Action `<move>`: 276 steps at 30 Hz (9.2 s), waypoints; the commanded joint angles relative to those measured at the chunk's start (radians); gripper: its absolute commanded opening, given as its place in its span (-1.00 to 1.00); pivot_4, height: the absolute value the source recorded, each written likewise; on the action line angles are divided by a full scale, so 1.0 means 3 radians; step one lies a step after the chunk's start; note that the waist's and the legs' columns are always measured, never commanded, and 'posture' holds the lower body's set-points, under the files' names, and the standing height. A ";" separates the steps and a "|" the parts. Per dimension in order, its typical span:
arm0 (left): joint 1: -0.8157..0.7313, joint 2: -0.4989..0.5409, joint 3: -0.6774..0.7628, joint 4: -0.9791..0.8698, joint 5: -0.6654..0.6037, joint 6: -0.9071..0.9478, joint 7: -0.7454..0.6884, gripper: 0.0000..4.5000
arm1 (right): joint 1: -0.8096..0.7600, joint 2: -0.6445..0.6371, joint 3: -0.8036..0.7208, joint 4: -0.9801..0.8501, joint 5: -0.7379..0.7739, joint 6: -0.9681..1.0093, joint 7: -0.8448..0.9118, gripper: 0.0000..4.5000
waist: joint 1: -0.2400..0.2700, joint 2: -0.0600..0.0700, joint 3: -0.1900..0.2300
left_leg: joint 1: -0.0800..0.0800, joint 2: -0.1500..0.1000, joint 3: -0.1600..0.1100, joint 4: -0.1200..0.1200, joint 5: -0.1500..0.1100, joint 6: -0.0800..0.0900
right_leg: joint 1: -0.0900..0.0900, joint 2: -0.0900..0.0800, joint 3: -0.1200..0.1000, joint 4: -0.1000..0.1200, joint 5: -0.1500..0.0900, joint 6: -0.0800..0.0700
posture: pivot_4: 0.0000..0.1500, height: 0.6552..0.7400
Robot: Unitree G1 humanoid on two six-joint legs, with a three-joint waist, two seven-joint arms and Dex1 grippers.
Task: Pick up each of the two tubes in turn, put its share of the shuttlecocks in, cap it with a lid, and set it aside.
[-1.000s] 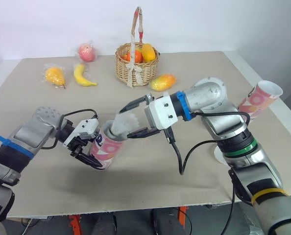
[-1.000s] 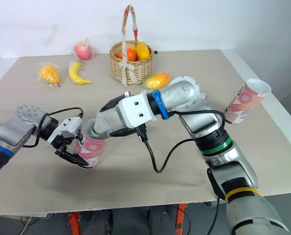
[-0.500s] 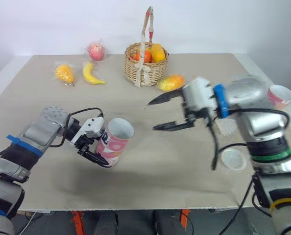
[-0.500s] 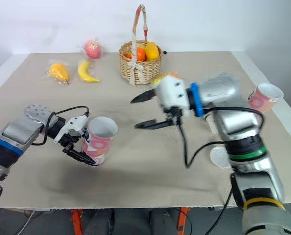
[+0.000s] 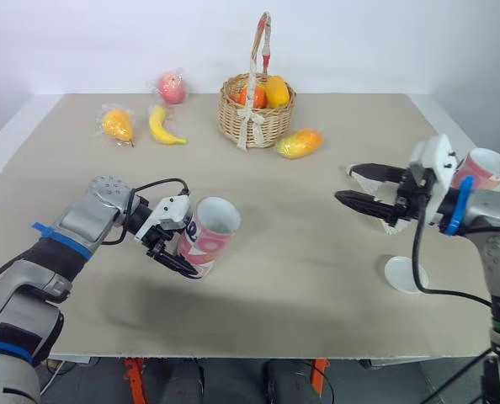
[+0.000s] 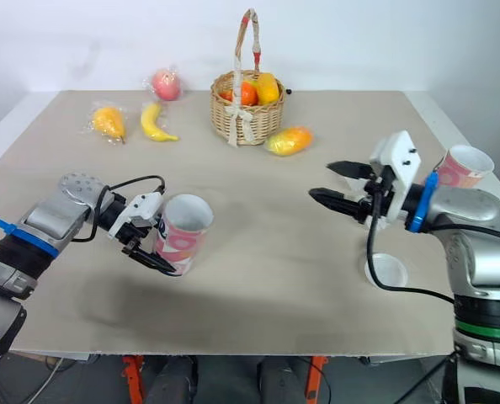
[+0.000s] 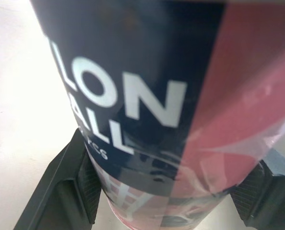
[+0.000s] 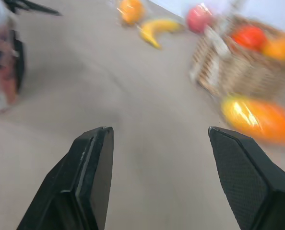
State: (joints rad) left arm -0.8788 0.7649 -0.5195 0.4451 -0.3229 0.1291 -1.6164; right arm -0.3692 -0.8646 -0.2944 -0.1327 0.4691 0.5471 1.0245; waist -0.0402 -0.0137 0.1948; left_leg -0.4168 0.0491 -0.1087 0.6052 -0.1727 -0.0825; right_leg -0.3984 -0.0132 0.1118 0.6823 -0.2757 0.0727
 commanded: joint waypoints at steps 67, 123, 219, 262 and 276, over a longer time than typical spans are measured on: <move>-0.0225 0.0252 -0.0465 -0.0041 -0.0294 0.0164 0.0006 0.36 | -0.2049 0.0711 0.2217 0.0271 -0.1351 -0.2045 0.0917 -0.98 | -0.0131 0.0007 0.0002 | -0.0018 -0.0003 0.0000 -0.0005 0.0013 0.0007 | -0.0016 0.0000 -0.0001 0.0007 -0.0005 0.0000 | 1.00 1.00; 0.0041 0.0271 -0.0201 -0.0303 -0.0239 0.0305 0.0006 0.36 | -0.1075 0.0300 0.0326 0.1320 -0.0678 0.0404 -0.0984 0.17 | -0.0124 0.0010 0.0001 | -0.0022 -0.0003 0.0000 -0.0008 0.0017 0.0010 | -0.0016 -0.0001 -0.0004 0.0008 -0.0006 -0.0008 | 1.00 1.00; 0.0377 0.0196 0.0330 -0.0688 -0.0289 0.0533 0.0006 0.36 | -0.2916 0.0592 0.2157 0.1059 -0.0216 -0.2053 0.1966 0.99 | -0.0162 0.0017 0.0005 | -0.0020 -0.0001 -0.0001 -0.0012 0.0028 0.0011 | -0.0016 -0.0005 -0.0016 0.0017 0.0002 -0.0022 | 1.00 1.00; 0.0516 -0.1123 0.0563 -0.0013 0.0274 0.0144 0.0154 0.36 | -0.3140 0.0603 0.2922 0.1083 -0.0636 -0.2088 0.1966 -0.96 | -0.0151 0.0018 0.0005 | -0.0021 -0.0004 -0.0001 -0.0011 0.0028 0.0011 | -0.0015 -0.0006 -0.0015 0.0014 -0.0004 -0.0005 | 1.00 1.00; 0.0498 -0.1005 0.0600 -0.0097 0.0285 0.0242 0.0111 0.36 | -0.3516 0.0838 0.4074 0.1654 -0.0924 -0.3049 0.1966 -0.96 | -0.0181 0.0019 0.0004 | -0.0016 -0.0002 -0.0001 -0.0013 0.0028 0.0011 | -0.0014 -0.0005 -0.0016 0.0016 -0.0005 -0.0010 | 1.00 1.00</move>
State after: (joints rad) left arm -0.7471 0.4396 -0.3351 0.4133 -0.2558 0.1920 -1.5616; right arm -1.4156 -0.6259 0.9083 0.3310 0.2298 -0.3367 1.5738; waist -0.0945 -0.0081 0.1960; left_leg -0.4215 0.0484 -0.1092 0.6012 -0.1641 -0.0792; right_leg -0.4026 -0.0146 0.1069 0.6876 -0.2772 0.0697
